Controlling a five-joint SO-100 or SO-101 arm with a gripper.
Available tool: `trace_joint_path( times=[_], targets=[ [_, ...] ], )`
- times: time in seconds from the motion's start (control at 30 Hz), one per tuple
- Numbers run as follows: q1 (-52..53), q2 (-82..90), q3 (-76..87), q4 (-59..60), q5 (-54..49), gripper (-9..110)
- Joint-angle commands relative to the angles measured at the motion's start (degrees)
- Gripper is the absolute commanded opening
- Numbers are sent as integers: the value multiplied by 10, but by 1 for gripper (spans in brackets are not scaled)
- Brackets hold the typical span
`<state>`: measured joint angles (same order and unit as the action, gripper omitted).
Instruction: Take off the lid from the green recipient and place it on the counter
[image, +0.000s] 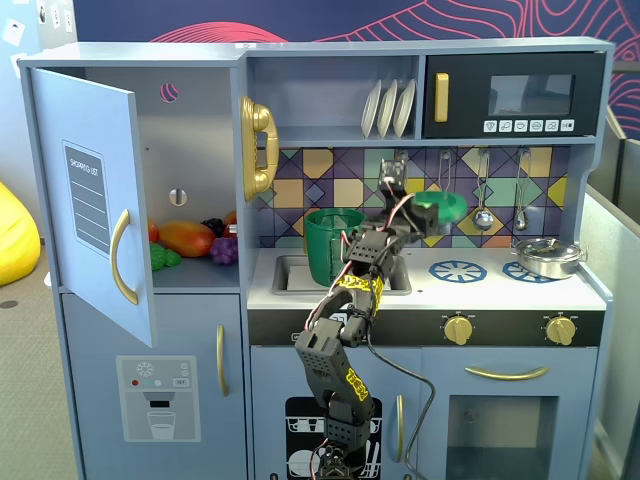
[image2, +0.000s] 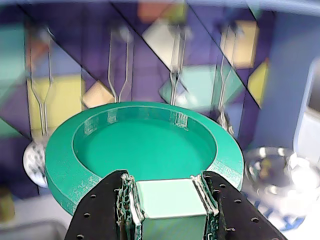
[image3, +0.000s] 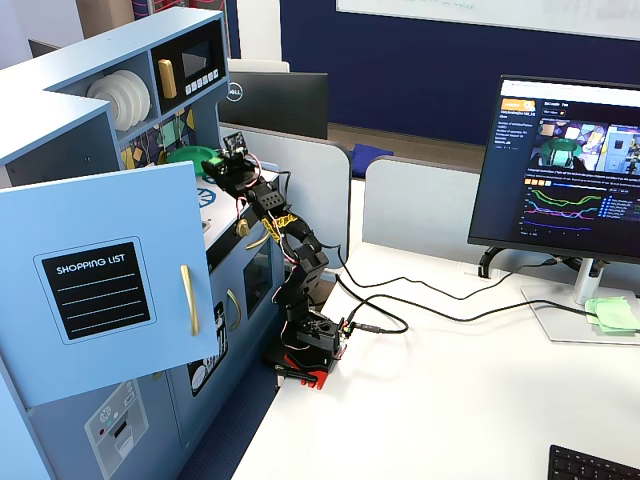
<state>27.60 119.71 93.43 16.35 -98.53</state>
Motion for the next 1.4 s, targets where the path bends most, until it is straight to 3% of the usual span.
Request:
trace_joint_path(
  times=[0.0, 0.3, 0.93, 1.13, 1.37],
  targets=[
    [14, 33, 59, -92, -11, 0],
    [55, -75, 157, -237, -22, 0],
    [47, -125, 188, -268, -34, 0],
    [47, -120, 200, -282, -14, 19],
    [35, -73, 192, -268, 10, 32]
  ],
)
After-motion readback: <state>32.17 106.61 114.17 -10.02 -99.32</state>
